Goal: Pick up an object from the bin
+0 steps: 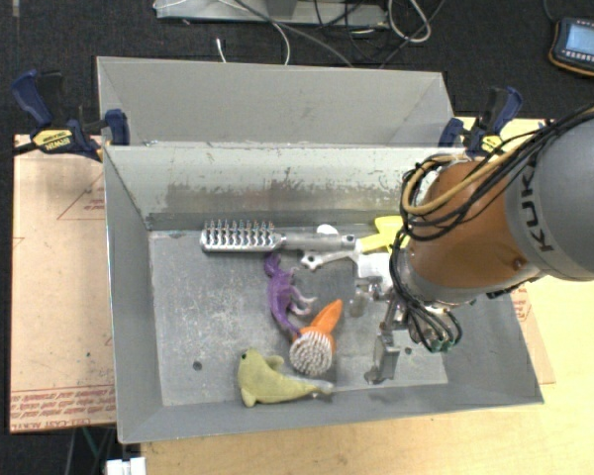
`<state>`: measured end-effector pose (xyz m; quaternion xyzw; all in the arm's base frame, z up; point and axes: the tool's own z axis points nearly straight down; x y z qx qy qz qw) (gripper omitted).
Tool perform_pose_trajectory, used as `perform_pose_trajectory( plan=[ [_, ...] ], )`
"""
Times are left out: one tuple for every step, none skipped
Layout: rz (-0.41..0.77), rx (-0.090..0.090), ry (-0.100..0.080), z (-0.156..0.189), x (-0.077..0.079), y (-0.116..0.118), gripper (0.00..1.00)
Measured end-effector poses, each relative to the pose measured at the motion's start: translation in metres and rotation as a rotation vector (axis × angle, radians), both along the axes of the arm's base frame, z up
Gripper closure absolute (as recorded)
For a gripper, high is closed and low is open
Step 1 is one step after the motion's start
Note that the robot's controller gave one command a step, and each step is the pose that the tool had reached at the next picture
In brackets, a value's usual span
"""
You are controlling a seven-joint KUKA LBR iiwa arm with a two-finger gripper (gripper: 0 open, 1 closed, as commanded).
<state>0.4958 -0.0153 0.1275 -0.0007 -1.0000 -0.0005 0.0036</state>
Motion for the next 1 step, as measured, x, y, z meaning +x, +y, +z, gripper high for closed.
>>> perform_pose_trajectory(
  plan=[
    [0.001, 0.000, -0.007, 0.0029, 0.0019, 0.0001, 0.00]
  ],
)
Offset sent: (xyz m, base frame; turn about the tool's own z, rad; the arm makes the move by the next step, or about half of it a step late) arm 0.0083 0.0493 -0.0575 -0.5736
